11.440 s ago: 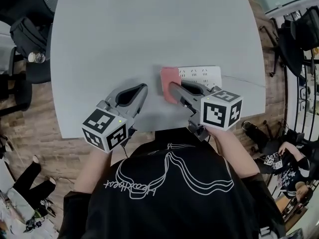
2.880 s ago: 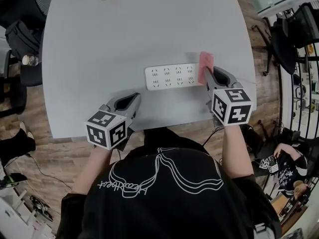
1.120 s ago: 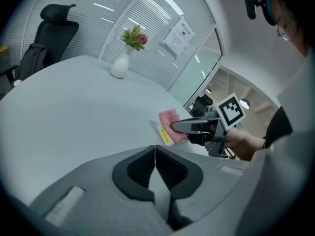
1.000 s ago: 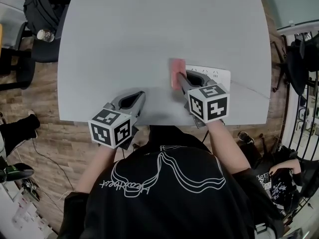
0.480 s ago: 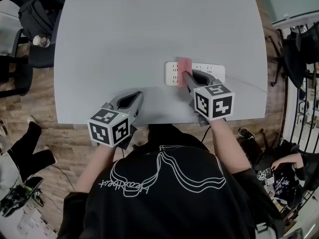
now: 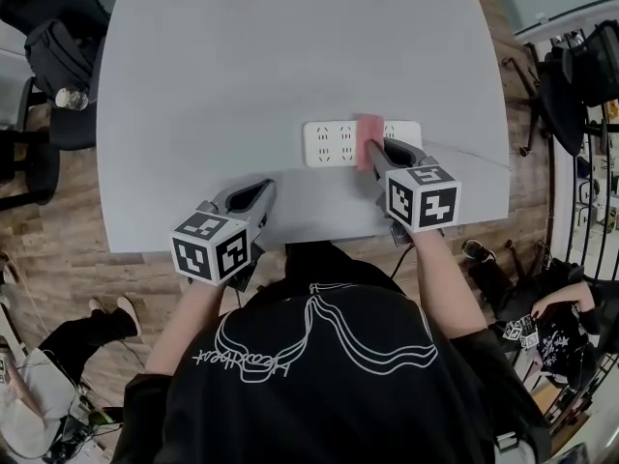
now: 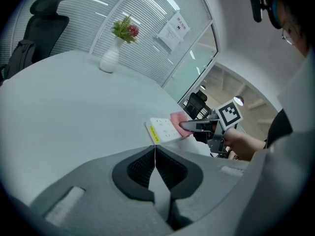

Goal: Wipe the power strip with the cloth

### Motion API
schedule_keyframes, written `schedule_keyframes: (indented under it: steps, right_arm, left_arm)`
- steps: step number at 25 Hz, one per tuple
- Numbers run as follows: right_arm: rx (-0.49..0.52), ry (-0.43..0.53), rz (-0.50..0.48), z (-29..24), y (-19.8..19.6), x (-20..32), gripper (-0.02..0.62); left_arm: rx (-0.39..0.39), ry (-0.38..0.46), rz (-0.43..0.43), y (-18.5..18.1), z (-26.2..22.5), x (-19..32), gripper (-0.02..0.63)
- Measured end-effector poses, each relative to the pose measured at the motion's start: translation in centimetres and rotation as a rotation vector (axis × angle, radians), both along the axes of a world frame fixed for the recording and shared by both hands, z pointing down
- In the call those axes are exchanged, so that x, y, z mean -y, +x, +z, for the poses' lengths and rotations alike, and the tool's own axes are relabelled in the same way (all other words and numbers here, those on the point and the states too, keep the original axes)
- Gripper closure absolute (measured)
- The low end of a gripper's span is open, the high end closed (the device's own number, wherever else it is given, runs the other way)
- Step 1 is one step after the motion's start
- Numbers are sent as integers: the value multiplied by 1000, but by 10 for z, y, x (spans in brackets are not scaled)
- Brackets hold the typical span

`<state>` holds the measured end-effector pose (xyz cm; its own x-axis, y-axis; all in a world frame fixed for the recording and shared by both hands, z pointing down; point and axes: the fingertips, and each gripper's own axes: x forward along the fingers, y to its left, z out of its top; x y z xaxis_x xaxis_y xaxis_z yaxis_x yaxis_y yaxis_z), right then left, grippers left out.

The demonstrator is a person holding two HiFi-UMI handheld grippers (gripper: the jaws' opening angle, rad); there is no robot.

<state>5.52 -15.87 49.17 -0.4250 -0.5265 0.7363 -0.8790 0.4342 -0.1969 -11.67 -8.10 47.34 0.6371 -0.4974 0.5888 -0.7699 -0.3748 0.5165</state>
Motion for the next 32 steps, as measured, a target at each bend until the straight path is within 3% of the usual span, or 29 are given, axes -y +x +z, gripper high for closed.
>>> schedule_keyframes:
  steps: [20,28,32]
  right_arm:
    - [-44,10,175,2,98,-7,545]
    - [-73,22,191,3,112,-11,554]
    - [-103,77,211,-2,121,-14,557]
  left_arm:
    - [-4,2,84,47,-2,-2,591]
    - [-3,4,98,56,-2,-9,591]
    - [5,18,95,59,-7,-14,592]
